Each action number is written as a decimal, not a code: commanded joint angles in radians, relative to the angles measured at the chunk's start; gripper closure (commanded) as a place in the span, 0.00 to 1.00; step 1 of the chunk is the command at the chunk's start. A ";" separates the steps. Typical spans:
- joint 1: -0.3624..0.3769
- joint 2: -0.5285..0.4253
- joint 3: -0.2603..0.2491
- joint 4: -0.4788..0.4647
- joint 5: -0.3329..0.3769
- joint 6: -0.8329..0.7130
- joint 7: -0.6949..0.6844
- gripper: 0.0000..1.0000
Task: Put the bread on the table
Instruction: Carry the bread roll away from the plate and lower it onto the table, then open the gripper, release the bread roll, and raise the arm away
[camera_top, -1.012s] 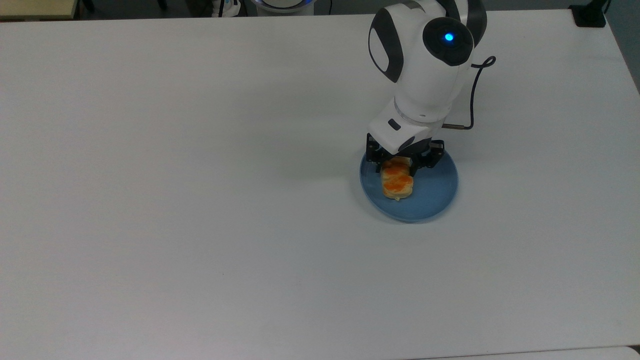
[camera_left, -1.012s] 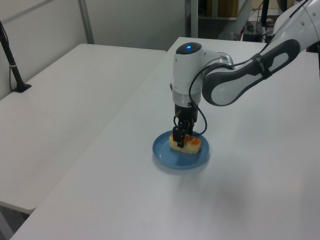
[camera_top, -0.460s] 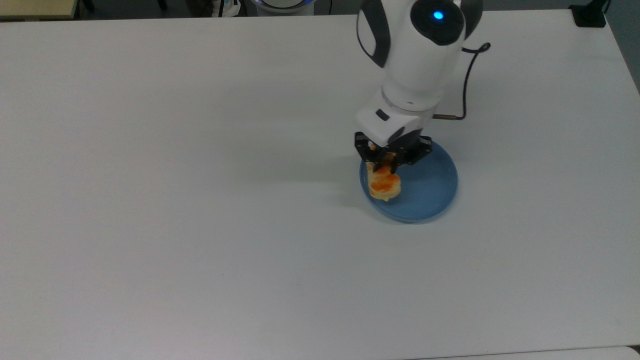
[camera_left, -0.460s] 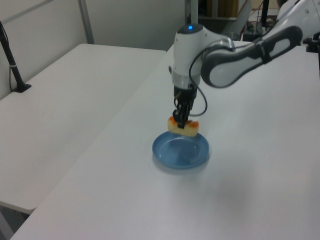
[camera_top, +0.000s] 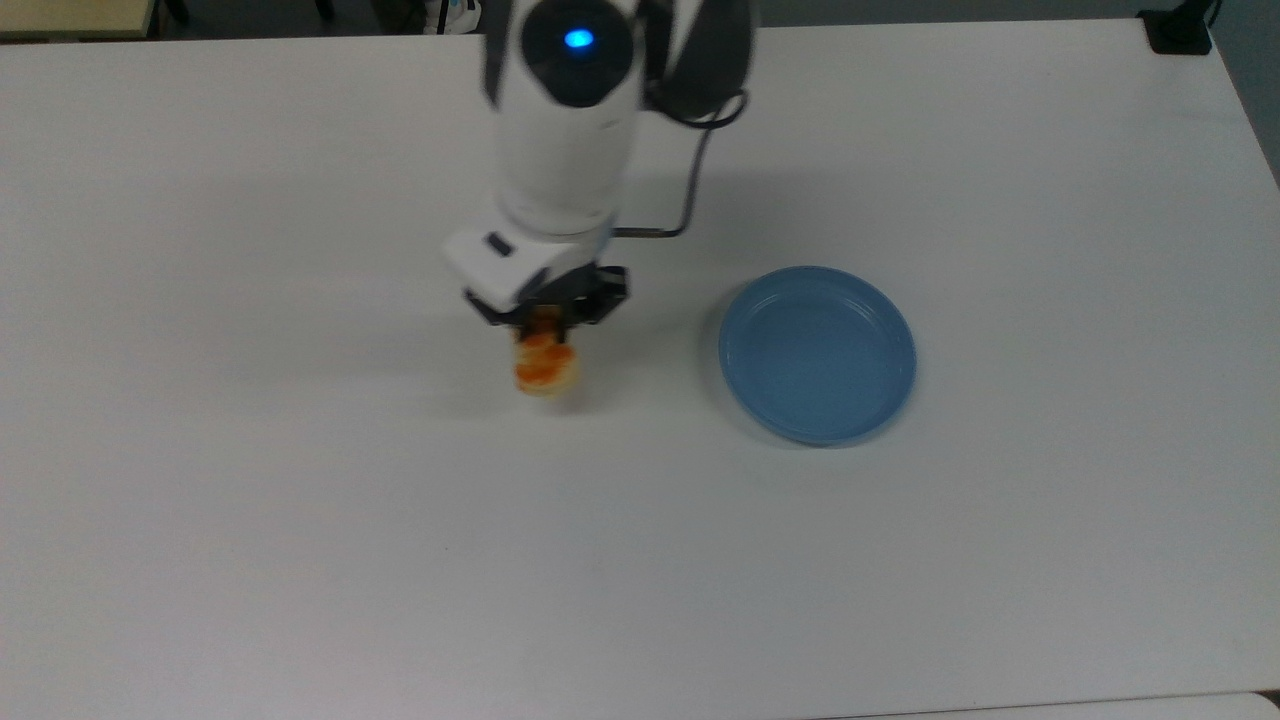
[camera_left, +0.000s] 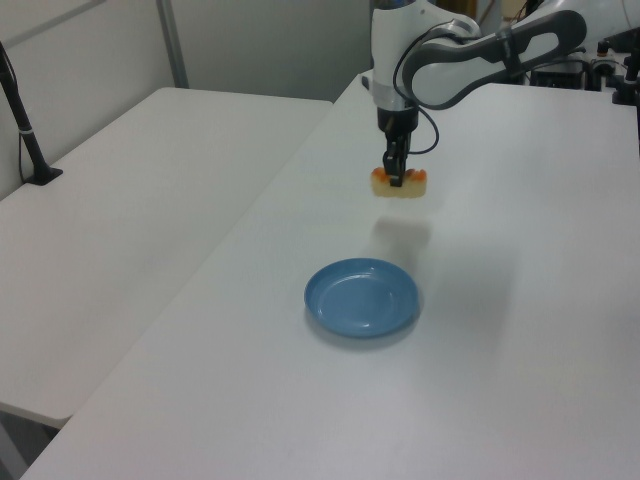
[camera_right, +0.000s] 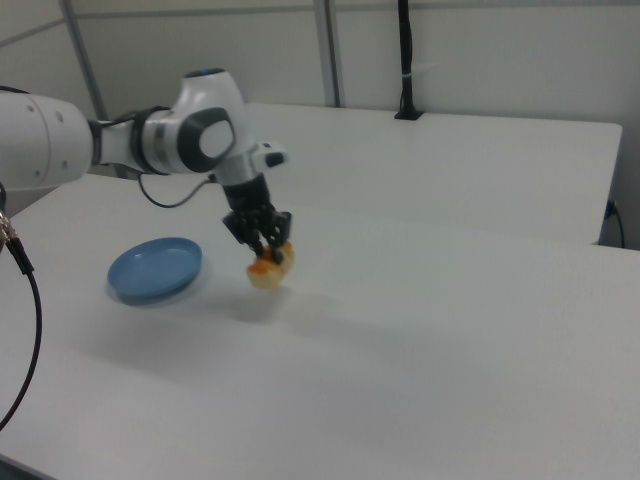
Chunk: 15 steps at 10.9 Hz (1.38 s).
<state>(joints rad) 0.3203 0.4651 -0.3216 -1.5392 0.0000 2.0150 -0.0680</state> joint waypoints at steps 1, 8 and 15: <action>-0.056 0.024 -0.024 -0.053 0.023 0.069 -0.062 0.58; -0.078 -0.064 -0.020 -0.098 0.021 0.072 -0.049 0.00; -0.191 -0.443 0.180 -0.062 -0.022 -0.407 0.129 0.00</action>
<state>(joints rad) 0.2110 0.0701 -0.2186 -1.5770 -0.0065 1.6341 0.0412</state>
